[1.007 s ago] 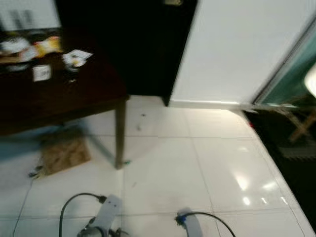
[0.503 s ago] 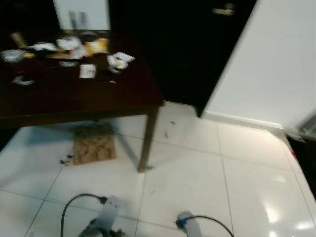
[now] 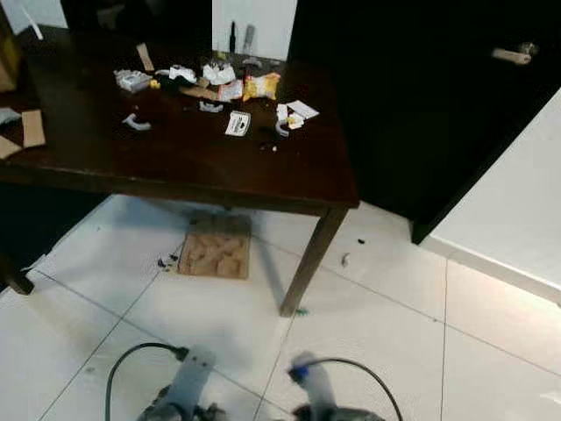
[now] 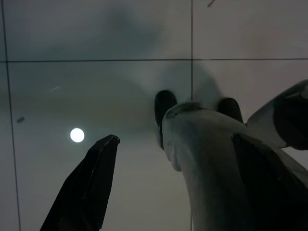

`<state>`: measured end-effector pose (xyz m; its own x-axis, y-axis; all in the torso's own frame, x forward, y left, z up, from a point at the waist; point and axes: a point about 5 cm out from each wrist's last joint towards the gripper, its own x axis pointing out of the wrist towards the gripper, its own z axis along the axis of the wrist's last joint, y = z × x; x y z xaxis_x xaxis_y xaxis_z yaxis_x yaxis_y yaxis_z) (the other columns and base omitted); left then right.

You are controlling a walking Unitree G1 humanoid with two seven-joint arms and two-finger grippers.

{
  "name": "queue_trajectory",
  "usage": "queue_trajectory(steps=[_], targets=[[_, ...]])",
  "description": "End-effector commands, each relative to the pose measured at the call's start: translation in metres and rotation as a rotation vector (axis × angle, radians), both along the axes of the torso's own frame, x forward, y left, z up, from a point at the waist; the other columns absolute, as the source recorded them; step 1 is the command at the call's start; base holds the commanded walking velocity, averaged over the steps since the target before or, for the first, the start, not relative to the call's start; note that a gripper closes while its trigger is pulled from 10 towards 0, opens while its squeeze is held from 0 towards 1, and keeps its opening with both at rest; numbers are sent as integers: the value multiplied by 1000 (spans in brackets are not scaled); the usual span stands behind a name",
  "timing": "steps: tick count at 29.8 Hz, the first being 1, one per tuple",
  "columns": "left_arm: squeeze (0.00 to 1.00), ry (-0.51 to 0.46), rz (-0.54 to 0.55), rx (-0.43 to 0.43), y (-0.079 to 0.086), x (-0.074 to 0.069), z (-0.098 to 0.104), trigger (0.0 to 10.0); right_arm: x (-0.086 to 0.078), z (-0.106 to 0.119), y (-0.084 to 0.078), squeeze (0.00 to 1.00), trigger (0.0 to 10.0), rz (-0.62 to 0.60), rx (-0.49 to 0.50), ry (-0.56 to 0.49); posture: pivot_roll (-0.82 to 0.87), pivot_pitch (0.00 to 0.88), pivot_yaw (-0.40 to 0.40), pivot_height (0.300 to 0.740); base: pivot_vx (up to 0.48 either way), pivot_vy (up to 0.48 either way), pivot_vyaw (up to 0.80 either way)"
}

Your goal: Picking trash to rubbish bin

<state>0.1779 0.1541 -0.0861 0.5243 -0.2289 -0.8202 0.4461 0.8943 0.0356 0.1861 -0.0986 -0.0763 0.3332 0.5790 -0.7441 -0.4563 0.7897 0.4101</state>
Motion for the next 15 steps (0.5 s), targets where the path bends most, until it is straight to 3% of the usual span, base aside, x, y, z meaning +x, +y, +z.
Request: queue_trajectory(steps=[1,8,15], targets=[[0,99,-5,20,3,-23,-11,10000,-5,-3,-4,0,10000,-23,-18,32,280,118,-116,740,0,0,688],[0,99,-2,19,3,-23,-11,10000,-2,-2,-4,0,10000,-20,-18,32,280,113,-117,740,0,0,690],[0,100,1,18,3,-23,-11,10000,-4,-3,-24,0,10000,-20,-21,39,280,111,-117,740,0,0,689]])
